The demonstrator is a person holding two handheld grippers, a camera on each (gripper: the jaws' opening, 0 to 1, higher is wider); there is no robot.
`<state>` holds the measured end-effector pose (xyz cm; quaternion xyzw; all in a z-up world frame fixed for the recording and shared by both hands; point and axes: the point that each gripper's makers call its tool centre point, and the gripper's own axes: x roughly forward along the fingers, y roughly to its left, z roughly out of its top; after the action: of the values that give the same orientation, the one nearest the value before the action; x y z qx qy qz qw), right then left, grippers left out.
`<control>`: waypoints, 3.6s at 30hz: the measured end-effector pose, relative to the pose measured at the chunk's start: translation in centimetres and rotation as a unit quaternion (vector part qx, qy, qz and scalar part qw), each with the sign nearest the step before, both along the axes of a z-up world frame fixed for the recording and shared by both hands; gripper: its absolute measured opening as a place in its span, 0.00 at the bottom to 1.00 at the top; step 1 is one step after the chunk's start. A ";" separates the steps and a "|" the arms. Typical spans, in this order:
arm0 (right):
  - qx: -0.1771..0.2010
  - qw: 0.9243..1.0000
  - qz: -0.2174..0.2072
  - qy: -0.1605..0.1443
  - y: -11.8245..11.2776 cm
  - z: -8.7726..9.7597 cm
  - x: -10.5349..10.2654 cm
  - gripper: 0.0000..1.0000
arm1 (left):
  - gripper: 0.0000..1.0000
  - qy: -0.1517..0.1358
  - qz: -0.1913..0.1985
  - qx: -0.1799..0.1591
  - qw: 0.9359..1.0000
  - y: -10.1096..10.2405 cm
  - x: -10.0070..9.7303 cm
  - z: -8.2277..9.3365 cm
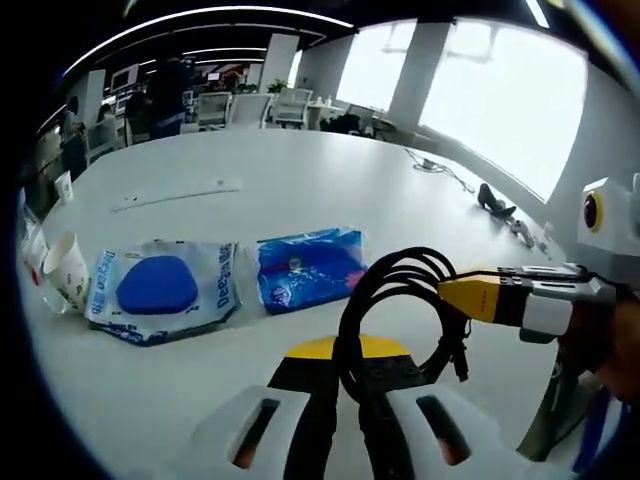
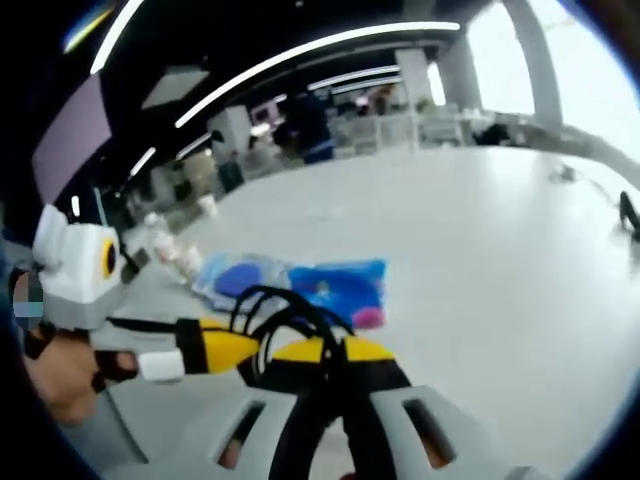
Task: Arrange the tabletop items into an orderly group along one side of the table until the central work area is clear of visible clutter.
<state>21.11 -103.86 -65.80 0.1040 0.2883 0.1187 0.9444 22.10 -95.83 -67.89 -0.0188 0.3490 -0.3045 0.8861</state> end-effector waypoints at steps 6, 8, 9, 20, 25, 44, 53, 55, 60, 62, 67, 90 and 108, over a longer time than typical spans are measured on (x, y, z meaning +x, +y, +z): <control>0.010 1.000 0.003 0.007 -0.4 -0.9 0.5 0.01 | 0.04 0.008 0.005 0.008 1.000 -0.3 0.4 -0.8; 0.012 1.000 0.005 0.008 -0.3 -1.2 0.7 0.01 | 0.04 0.009 0.006 0.011 1.000 -0.3 0.6 -1.0; 0.014 1.000 0.006 0.010 -0.3 -1.4 0.8 0.01 | 0.04 0.009 0.007 0.013 1.000 -0.3 0.6 -1.1; 0.021 0.999 0.016 0.027 0.0 -2.8 1.5 0.01 | 0.04 0.020 0.016 0.031 0.999 0.1 1.2 -2.4; 0.020 0.999 0.017 0.034 -0.2 -3.3 1.6 0.01 | 0.04 0.027 0.016 0.034 0.999 -0.1 1.3 -3.0; 0.021 0.998 0.021 0.056 -0.8 -5.8 2.2 0.01 | 0.05 0.048 0.011 0.053 0.997 -0.5 1.4 -5.4; 0.027 0.997 0.017 0.065 -1.4 -7.0 2.0 0.00 | 0.06 0.052 0.012 0.051 0.997 -0.9 1.4 -6.0; 0.031 0.997 0.018 0.064 -1.4 -7.0 2.0 0.00 | 0.06 0.051 0.012 0.051 0.997 -0.9 1.4 -6.0; 0.027 0.997 0.024 0.062 -1.3 -7.1 2.0 0.00 | 0.06 0.049 0.014 0.051 0.997 -0.9 1.4 -6.0; 0.033 0.997 0.021 0.063 -1.4 -7.1 2.0 0.00 | 0.06 0.048 0.013 0.053 0.997 -0.9 1.4 -6.1; 0.035 0.997 0.023 0.063 -1.4 -7.1 2.0 0.00 | 0.07 0.048 0.012 0.055 0.997 -0.9 1.4 -6.2; -0.015 0.997 0.073 0.022 -0.6 -6.0 2.7 0.36 | 0.56 0.010 0.022 0.063 0.998 -0.2 2.4 -5.7; -0.024 0.997 0.068 -0.002 0.9 -3.7 1.6 0.61 | 0.68 -0.012 0.017 0.071 0.997 2.8 2.0 -3.3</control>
<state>22.72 -102.98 -69.52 0.0614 0.2958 0.1757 0.9369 24.14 -93.08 -71.21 0.0419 0.3589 -0.2645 0.8941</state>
